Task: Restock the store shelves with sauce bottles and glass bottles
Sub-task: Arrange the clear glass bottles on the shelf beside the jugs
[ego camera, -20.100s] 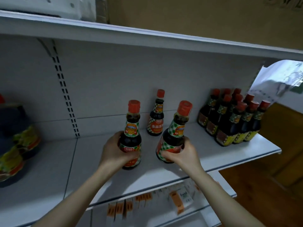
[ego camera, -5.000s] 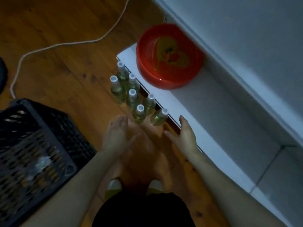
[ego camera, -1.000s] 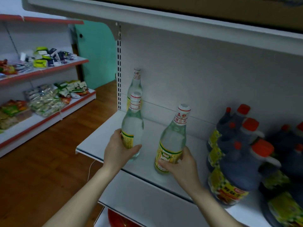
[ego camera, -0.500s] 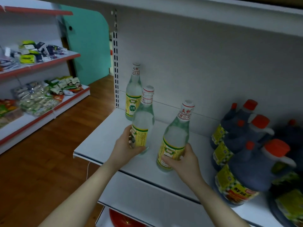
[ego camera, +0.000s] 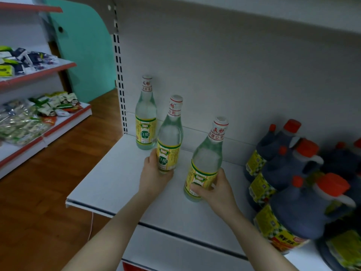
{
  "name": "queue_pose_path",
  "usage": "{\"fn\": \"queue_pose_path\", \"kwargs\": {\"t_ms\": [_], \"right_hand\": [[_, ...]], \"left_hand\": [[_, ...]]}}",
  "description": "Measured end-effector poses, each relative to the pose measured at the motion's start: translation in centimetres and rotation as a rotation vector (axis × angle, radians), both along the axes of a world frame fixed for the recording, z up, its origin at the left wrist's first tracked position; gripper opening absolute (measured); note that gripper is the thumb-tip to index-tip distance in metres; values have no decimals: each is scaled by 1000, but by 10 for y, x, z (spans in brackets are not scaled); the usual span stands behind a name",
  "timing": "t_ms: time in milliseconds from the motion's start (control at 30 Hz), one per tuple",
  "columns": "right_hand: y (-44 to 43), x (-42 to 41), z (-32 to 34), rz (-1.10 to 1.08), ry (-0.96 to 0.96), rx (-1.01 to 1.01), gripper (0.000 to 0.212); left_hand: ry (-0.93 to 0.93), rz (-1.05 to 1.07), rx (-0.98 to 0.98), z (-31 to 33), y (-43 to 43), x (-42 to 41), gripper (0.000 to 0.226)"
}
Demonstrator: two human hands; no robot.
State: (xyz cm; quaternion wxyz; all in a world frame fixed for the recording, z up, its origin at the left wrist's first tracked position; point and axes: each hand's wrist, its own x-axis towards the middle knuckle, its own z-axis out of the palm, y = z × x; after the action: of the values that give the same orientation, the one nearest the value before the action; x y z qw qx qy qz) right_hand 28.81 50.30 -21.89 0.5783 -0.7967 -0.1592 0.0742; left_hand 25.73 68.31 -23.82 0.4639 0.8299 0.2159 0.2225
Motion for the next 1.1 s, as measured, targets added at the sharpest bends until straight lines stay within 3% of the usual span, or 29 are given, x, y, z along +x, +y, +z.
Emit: {"fn": "queue_pose_path", "kwargs": {"t_ms": [267,600,1100], "right_hand": [[3,6,-1,13,-8,27,58],[4,7,1,24,-12,24,61],[3,7,-1,29,3,41,59]], "left_hand": [[-36,119,-185,-2,6,27,48],[-20,241,-92,1,13,49,55],[25,263,-59,3,17,64,54]]}}
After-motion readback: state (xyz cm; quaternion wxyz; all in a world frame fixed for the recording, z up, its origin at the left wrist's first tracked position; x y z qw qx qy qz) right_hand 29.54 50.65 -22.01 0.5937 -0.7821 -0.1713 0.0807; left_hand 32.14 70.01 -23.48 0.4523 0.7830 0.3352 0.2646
